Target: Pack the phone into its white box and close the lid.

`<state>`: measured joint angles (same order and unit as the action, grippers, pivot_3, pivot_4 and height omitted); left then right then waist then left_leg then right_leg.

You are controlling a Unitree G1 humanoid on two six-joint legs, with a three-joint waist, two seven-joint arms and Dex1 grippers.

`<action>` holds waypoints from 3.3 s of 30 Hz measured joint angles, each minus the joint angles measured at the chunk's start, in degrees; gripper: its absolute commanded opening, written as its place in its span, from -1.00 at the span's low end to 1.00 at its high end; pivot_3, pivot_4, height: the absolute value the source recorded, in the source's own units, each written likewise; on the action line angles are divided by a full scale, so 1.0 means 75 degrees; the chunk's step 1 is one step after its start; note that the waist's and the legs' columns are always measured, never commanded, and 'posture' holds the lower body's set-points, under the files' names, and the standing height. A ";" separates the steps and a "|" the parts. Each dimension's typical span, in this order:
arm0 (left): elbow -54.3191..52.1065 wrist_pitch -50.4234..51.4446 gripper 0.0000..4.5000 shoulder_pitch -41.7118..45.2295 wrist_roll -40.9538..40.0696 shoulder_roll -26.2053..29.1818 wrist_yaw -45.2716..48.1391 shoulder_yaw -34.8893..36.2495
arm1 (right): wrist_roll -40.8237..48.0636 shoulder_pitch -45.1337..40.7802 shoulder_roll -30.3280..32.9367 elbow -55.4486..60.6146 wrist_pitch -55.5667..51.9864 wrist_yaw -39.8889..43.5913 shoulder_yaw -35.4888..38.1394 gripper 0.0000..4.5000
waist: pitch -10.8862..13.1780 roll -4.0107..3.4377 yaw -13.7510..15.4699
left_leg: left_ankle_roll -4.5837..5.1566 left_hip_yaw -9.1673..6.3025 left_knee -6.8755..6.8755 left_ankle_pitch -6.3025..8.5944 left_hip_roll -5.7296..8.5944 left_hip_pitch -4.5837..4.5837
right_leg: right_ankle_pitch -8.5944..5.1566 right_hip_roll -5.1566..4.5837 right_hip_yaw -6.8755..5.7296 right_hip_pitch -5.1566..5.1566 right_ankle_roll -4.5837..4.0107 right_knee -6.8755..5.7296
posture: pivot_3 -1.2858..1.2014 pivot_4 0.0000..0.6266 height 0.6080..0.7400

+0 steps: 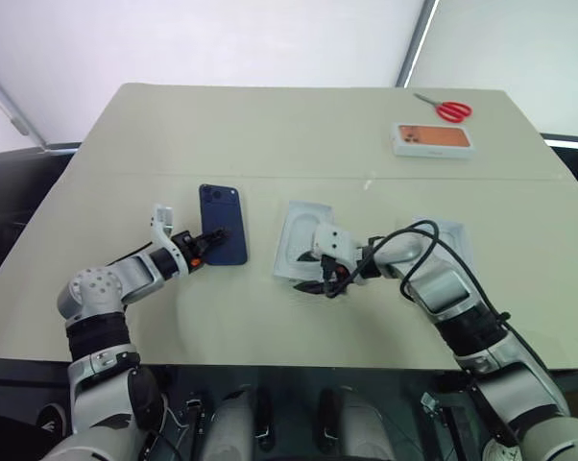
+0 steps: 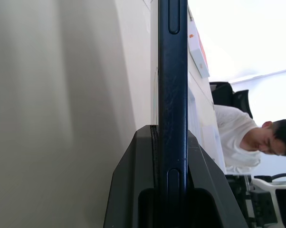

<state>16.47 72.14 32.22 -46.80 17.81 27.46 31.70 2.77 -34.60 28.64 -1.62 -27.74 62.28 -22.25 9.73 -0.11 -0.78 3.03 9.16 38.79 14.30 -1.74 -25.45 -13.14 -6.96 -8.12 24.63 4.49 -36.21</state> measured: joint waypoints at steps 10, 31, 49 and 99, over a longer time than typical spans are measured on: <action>-0.0170 0.0087 -1.00 -0.0028 -0.0103 -0.0010 -0.0154 -0.0094 | -0.0149 0.0002 0.0001 0.0109 0.0132 -0.0103 -0.0112 -0.43 | 0.0000 0.0003 -0.0007 | 0.0000 0.0000 0.0000 0.0000 -0.0001 0.0002 | 0.0000 0.0000 -0.0001 -0.0002 -0.0001 0.0000 | 0.03 -0.52 0.96; -0.0613 0.0467 -1.00 0.0456 -0.0669 -0.0662 -0.0958 -0.0148 | 0.0063 0.0656 0.1009 0.0890 0.0177 0.0157 0.0225 -0.43 | 0.0006 0.0014 0.0200 | 0.0013 -0.0006 0.0003 0.0008 0.0014 -0.0001 | 0.0001 -0.0025 -0.0010 -0.0010 -0.0001 0.0011 | 0.03 -0.52 0.96; -0.0051 -0.0227 -1.00 0.1260 -0.0721 -0.1573 -0.1246 -0.0977 | 0.0432 0.1507 0.1909 0.1819 -0.0415 0.0107 0.0892 -0.43 | 0.0025 0.0045 0.0173 | 0.0021 -0.0008 0.0008 0.0013 0.0012 -0.0001 | 0.0001 -0.0026 -0.0015 -0.0012 -0.0001 0.0016 | 0.03 -0.52 0.96; 0.1123 -0.0221 -1.00 0.1639 -0.0338 -0.2988 -0.1466 -0.2014 | 0.1586 0.1536 0.2611 0.0284 0.0360 -0.0172 0.2898 0.84 | 0.0072 0.0050 0.0198 | 0.0034 -0.0008 0.0019 0.0016 0.0012 -0.0019 | 0.0002 -0.0023 -0.0022 -0.0006 0.0002 0.0017 | 0.03 -0.52 0.96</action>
<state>24.89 70.48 44.52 -49.34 -4.60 16.46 16.60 14.66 -23.08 48.23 0.51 -25.04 60.99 -0.51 10.27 0.26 0.71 3.28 9.10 38.93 14.42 -1.65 -25.60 -13.13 -7.13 -8.29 24.59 4.51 -36.07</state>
